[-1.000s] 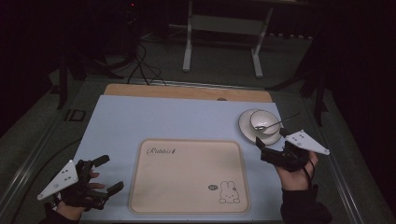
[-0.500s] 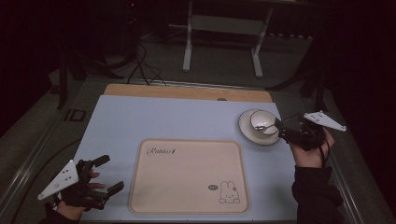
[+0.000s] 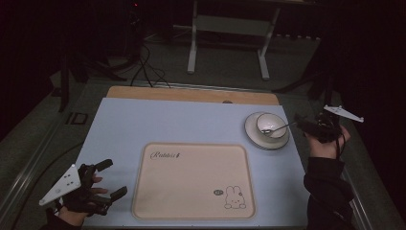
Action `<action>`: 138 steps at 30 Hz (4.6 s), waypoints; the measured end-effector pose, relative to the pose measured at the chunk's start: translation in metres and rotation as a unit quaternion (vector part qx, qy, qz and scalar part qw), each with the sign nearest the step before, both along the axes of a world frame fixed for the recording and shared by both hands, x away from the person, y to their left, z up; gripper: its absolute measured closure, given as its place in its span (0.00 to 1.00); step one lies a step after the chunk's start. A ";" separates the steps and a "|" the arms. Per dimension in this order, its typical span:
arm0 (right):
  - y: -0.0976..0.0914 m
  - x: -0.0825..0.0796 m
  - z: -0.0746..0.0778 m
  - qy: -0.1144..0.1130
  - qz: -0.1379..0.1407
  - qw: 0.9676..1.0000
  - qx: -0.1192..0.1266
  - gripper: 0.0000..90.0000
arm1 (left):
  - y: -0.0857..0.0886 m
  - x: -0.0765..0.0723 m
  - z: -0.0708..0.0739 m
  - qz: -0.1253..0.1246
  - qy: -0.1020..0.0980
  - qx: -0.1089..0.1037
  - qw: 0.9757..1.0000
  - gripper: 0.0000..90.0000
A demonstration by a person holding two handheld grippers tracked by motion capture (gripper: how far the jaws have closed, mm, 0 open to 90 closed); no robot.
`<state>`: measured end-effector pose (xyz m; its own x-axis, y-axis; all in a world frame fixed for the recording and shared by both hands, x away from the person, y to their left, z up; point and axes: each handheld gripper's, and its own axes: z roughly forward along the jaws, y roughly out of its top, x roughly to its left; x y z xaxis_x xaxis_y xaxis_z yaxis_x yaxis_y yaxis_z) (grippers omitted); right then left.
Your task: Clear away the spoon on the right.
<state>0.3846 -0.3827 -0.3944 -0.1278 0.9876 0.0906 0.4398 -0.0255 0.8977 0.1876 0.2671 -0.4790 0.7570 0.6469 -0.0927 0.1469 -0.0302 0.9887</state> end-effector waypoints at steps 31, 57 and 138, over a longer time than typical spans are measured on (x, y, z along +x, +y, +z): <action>-0.047 0.053 -0.047 0.064 -0.036 0.986 0.146 0.35 | -0.002 -0.001 -0.001 0.011 0.003 0.013 1.000 0.00; -0.049 0.058 -0.059 0.055 -0.015 0.971 0.233 0.98 | -0.003 -0.001 -0.001 0.005 0.004 0.015 1.000 0.00; 0.061 0.007 0.089 0.030 0.310 0.950 0.036 1.00 | -0.006 -0.001 -0.001 -0.003 0.000 0.016 1.000 0.00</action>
<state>0.3913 -0.3220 -0.3053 -0.6754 0.7150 0.1807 0.4400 0.1940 0.8768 0.1866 0.2614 -0.4797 0.7613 0.6443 -0.0723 0.1463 -0.0621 0.9873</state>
